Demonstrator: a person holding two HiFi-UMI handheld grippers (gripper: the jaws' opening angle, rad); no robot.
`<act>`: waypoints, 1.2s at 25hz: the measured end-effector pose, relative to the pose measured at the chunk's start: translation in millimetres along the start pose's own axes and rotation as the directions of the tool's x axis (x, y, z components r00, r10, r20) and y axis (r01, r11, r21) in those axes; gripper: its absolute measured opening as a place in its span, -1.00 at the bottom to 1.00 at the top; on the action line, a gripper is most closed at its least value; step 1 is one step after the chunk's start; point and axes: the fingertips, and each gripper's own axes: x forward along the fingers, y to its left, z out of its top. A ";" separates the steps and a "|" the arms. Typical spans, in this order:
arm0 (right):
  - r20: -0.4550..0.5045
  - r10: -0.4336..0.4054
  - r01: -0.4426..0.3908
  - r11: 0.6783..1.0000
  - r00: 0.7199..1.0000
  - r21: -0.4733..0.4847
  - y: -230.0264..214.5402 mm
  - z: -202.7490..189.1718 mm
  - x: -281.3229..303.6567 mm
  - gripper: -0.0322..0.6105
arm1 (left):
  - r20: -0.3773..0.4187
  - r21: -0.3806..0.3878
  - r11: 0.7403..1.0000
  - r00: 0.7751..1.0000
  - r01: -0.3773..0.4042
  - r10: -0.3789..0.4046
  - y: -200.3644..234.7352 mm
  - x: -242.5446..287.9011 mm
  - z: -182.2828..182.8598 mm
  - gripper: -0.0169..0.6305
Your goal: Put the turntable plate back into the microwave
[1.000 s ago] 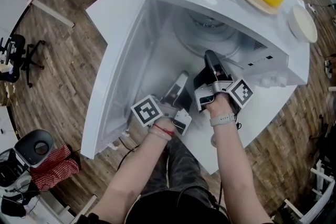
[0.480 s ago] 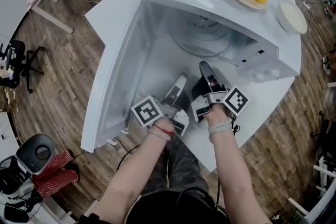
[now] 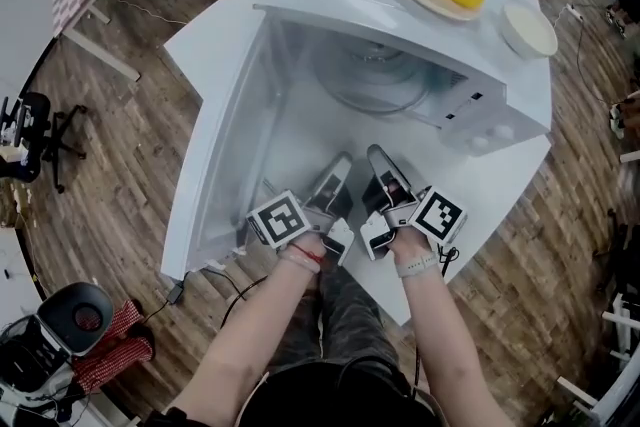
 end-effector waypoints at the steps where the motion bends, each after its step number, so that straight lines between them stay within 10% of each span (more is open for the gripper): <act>1: -0.013 -0.009 0.009 0.999 1.000 -0.033 2.6 -2.5 -2.5 -0.84 | -0.004 0.015 1.000 1.000 -0.003 0.003 -0.5 -2.4 0.6 -0.90; 5: -0.070 -0.028 0.009 0.966 0.997 -0.260 22.6 -12.7 -11.1 -0.84 | -0.037 0.040 0.999 0.999 0.004 -0.003 -10.5 -9.6 -3.8 -0.91; 15: -0.109 -0.177 0.054 0.721 0.978 -0.691 46.2 -39.3 -32.1 -0.83 | -0.128 0.301 0.953 0.992 0.036 0.003 -44.6 -23.2 -19.1 -0.91; 18: -0.101 -0.171 0.037 0.657 0.980 -0.753 57.3 -47.4 -44.9 -0.83 | -0.152 0.411 0.911 0.988 0.048 0.016 -55.5 -35.0 -26.9 -0.91; 30: -0.030 -0.161 0.068 0.571 0.987 -0.818 85.1 -58.2 -69.7 -0.83 | -0.152 0.595 0.801 0.988 0.069 0.027 -86.5 -56.6 -31.8 -0.91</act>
